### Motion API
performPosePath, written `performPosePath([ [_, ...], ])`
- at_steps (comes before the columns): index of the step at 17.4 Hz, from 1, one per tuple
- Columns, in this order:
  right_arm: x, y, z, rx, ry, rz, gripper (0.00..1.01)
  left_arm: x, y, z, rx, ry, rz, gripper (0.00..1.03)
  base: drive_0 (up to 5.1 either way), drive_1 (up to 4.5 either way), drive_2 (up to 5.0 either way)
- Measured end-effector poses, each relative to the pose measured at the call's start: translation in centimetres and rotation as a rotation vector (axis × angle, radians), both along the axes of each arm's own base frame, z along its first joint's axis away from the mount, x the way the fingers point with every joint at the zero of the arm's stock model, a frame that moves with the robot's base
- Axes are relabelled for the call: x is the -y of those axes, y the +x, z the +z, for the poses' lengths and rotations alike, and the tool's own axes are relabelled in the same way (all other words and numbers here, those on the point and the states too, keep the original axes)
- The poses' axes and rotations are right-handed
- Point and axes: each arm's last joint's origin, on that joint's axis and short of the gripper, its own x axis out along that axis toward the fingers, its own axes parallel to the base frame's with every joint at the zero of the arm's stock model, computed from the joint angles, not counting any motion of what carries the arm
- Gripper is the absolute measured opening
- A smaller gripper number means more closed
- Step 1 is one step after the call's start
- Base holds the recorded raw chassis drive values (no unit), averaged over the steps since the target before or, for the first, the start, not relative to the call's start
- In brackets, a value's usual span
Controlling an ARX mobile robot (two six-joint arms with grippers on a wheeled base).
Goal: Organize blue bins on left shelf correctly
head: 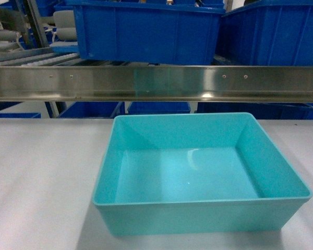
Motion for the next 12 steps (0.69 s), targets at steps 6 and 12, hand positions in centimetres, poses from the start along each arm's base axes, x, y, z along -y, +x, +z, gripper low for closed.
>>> performPosePath([
  [6,0.0,0.0,-0.01,0.0,0.0,0.0,0.98,0.0,0.0,0.0,0.0,0.0,0.0,0.98,0.0,0.0,0.0],
  [12,0.0,0.0,-0.01,0.0,0.0,0.0,0.98,0.0,0.0,0.0,0.0,0.0,0.0,0.98,0.0,0.0,0.0],
])
